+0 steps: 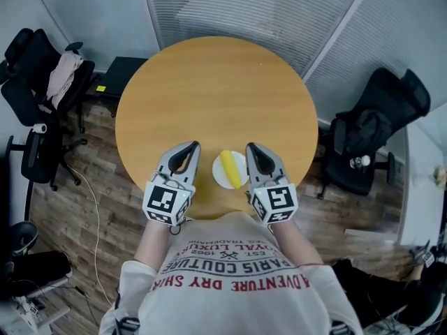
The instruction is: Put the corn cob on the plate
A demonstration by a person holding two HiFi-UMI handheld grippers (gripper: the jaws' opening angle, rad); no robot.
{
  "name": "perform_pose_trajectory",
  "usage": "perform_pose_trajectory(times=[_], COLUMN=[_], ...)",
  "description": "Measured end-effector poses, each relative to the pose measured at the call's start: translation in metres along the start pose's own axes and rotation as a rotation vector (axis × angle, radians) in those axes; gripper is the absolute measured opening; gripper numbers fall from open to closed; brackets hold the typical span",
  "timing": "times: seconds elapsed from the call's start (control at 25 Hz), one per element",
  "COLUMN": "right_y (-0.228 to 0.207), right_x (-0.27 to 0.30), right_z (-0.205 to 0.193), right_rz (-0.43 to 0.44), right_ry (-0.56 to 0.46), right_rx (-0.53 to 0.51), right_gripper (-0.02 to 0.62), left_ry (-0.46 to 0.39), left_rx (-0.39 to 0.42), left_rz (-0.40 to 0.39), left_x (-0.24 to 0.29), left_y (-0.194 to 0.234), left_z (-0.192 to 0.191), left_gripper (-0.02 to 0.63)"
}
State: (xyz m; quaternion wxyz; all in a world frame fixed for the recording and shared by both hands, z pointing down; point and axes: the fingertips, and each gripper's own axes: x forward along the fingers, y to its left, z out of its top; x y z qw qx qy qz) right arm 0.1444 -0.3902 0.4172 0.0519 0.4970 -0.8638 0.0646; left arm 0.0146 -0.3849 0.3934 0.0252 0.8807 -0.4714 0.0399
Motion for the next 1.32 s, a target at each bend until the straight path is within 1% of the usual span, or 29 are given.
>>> perform_pose_trajectory(times=[0.24, 0.64, 0.84, 1.08, 1.32], right_y=[0.003, 0.009, 0.006, 0.011, 0.014], right_x=[-0.009, -0.008, -0.008, -0.005, -0.003], right_z=[0.008, 0.005, 0.002, 0.004, 0.005], right_rz=[0.005, 0.022, 0.016, 0.018, 0.035], right_ry=[-0.036, -0.029, -0.024, -0.02, -0.021], right_rx=[0.002, 0.016, 0.021, 0.016, 0.033], right_gripper=[0.03, 0.029, 0.029, 0.029, 0.029], left_ry=[-0.008, 0.002, 0.004, 0.004, 0.009], left_rx=[0.004, 0.006, 0.002, -0.002, -0.03], left_rz=[0.001, -0.004, -0.006, -0.03, -0.027], left_x=[-0.002, -0.005, -0.003, -0.001, 0.0], left_y=[-0.005, -0.006, -0.008, -0.012, -0.006], left_z=[0.005, 0.003, 0.002, 0.002, 0.001], left_gripper=[0.034, 0.034, 0.034, 0.034, 0.034])
